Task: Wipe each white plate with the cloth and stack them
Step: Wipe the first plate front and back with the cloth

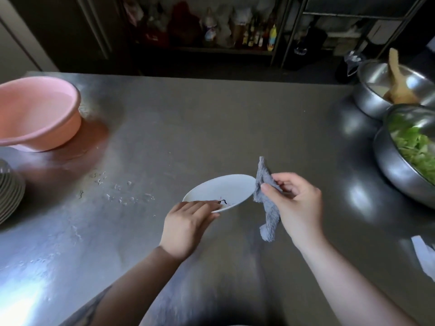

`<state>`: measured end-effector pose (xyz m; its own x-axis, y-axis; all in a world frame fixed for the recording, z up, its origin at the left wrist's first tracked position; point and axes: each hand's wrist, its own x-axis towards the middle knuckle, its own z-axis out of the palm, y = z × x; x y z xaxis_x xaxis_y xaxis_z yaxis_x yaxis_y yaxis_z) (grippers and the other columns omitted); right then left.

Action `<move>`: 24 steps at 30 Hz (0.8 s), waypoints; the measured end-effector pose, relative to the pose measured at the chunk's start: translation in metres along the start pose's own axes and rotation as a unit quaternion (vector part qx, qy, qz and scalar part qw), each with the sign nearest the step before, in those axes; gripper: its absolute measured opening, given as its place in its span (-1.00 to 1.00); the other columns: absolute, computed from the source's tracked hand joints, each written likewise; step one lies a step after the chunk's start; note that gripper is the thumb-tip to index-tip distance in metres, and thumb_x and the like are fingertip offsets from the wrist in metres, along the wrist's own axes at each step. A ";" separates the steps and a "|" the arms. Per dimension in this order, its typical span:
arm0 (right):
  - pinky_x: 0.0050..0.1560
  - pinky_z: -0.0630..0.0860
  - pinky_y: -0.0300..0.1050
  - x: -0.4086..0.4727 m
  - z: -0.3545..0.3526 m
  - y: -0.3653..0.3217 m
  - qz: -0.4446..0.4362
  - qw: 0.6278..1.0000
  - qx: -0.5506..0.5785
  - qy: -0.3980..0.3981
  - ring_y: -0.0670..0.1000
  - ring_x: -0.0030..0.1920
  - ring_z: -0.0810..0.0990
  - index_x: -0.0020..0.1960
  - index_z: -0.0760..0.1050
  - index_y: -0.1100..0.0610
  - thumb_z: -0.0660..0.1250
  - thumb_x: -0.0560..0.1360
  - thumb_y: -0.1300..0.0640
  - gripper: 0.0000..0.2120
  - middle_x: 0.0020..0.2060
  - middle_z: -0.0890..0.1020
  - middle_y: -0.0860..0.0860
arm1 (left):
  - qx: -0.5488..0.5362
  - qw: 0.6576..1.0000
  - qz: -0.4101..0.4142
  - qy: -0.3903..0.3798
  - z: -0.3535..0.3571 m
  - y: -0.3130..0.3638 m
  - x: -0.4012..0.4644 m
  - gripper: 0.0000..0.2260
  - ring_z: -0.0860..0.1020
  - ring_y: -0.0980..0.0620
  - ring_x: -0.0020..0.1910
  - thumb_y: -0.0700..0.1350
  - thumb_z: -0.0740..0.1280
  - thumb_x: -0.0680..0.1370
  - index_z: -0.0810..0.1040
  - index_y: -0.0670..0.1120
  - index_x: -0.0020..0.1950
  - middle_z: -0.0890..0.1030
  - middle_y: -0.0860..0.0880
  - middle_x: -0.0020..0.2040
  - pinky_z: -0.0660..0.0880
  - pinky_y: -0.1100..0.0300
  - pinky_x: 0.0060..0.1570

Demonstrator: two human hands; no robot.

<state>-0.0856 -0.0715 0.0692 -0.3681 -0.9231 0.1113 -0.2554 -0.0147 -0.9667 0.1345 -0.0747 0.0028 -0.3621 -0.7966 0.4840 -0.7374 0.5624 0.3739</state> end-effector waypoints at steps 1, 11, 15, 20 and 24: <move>-0.16 0.55 -0.24 0.003 0.001 -0.006 -0.006 1.000 0.009 0.000 -0.11 -0.26 0.64 -0.18 0.62 -0.01 0.52 0.34 0.30 -0.77 -0.27 0.69 -0.08 | 0.002 1.000 -0.015 0.011 -0.004 -0.001 0.006 -0.66 0.65 0.06 -0.15 0.06 0.16 0.64 0.69 -0.06 -0.03 0.70 0.07 -0.11 0.47 0.17 -0.23; -0.21 0.51 -0.34 0.009 0.004 -0.044 -0.034 0.999 0.017 -0.020 -0.14 -0.30 0.62 -0.23 0.61 -0.05 0.54 0.32 0.28 -0.75 -0.29 0.69 -0.09 | -0.160 0.955 -0.246 0.043 -0.040 0.008 0.036 -0.63 0.30 0.08 -0.42 0.14 0.22 0.55 0.32 -0.12 -0.26 0.31 0.10 -0.43 0.28 0.14 -0.38; -0.24 0.50 -0.39 0.011 0.010 -0.072 -0.087 0.995 0.018 -0.039 -0.17 -0.32 0.60 -0.19 0.61 -0.04 0.53 0.32 0.34 -0.71 -0.30 0.67 -0.03 | -0.259 0.918 -0.276 0.116 -0.069 0.030 0.050 -0.72 0.32 0.19 -0.44 0.08 0.30 0.52 0.36 0.04 -0.34 0.37 0.18 -0.45 0.24 0.37 -0.43; -0.13 0.44 -0.42 0.022 0.020 -0.125 -0.244 0.968 -0.031 -0.037 -0.12 -0.17 0.59 0.00 0.64 0.00 0.51 0.36 0.31 -0.71 -0.14 0.58 -0.09 | -0.379 0.873 -0.243 0.190 -0.117 0.054 0.088 -0.86 0.47 0.20 -0.37 0.10 0.36 0.50 0.60 0.06 -0.16 0.57 0.08 -0.34 0.39 0.38 -0.37; -0.04 0.37 -0.46 0.031 0.029 -0.155 -0.360 0.929 -0.082 0.005 -0.15 -0.13 0.51 0.11 0.63 0.13 0.43 0.44 0.18 -0.76 -0.13 0.54 0.00 | -0.420 0.836 -0.234 0.263 -0.141 0.061 0.112 -0.89 0.57 0.19 -0.28 0.04 0.37 0.51 0.64 0.05 -0.14 0.66 0.08 -0.25 0.46 0.36 -0.29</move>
<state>-0.0314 -0.1092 0.2160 -0.0569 -0.6929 0.7188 -0.5704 -0.5683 -0.5930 0.1289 -0.0984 0.1916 0.3180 -0.8895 0.3282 0.0130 0.3502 0.9366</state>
